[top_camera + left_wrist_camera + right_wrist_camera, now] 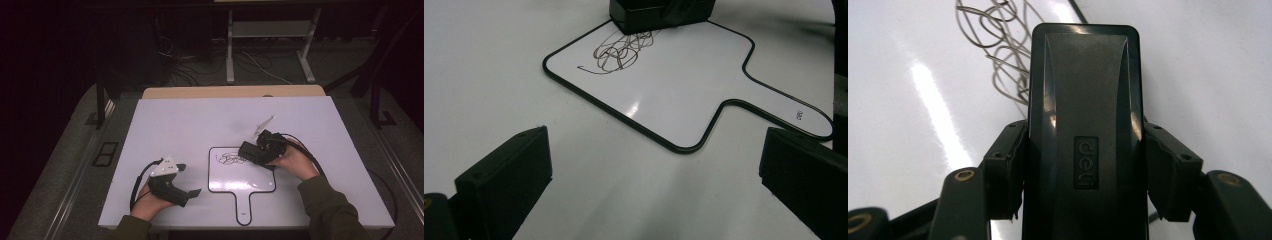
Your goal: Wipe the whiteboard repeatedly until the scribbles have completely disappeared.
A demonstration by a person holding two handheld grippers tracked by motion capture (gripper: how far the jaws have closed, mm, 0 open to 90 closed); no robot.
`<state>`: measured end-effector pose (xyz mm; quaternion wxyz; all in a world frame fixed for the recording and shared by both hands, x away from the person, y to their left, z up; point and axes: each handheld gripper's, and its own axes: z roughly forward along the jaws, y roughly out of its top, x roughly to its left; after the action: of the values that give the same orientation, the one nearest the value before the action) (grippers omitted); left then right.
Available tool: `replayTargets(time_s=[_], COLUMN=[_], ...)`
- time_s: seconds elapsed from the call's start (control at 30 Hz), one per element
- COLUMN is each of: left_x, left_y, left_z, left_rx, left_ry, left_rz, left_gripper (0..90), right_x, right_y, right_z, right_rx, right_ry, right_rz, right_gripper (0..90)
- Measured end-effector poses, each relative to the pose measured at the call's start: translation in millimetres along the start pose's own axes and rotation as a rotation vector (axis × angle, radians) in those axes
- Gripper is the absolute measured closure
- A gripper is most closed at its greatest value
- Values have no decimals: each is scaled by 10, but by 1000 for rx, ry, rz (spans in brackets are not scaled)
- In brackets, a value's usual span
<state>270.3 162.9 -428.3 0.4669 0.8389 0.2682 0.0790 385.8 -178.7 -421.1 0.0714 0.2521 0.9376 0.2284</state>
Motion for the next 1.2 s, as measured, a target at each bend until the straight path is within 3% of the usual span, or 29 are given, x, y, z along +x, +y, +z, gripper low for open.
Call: replayTargets(time_s=[0.13,0.23,0.33,0.57,0.9,0.97,1.1,1.2], left_x=[-1,-2,2,8,2,-1,3,4], left_y=[0,0,-1,-3,-1,-1,-1,-3], left_z=[-3,-7,-7,-7,-12,-12,-13,-10], left_rx=[1,-3,0,0,-1,-3,-2,0], left_ry=[-1,-1,1,1,3,3,3,2], left_rz=[1,-2,0,-1,-1,-2,-1,-1], left_gripper=[0,0,0,0,0,0,0,0], right_x=[36,13,-80,-167,28,8,-100,-140], right_y=[22,17,-7,-37,14,7,-47,-74], right_z=[9,6,-4,-10,-2,-6,-36,-49], right_rx=[1,-5,0,-11,13,11,18,20], right_ry=[7,15,-26,-20,-5,-1,-53,-62], right_rz=[-11,8,28,65,-14,-4,37,52], right_gripper=[387,386,387,387,386,386,386,386])
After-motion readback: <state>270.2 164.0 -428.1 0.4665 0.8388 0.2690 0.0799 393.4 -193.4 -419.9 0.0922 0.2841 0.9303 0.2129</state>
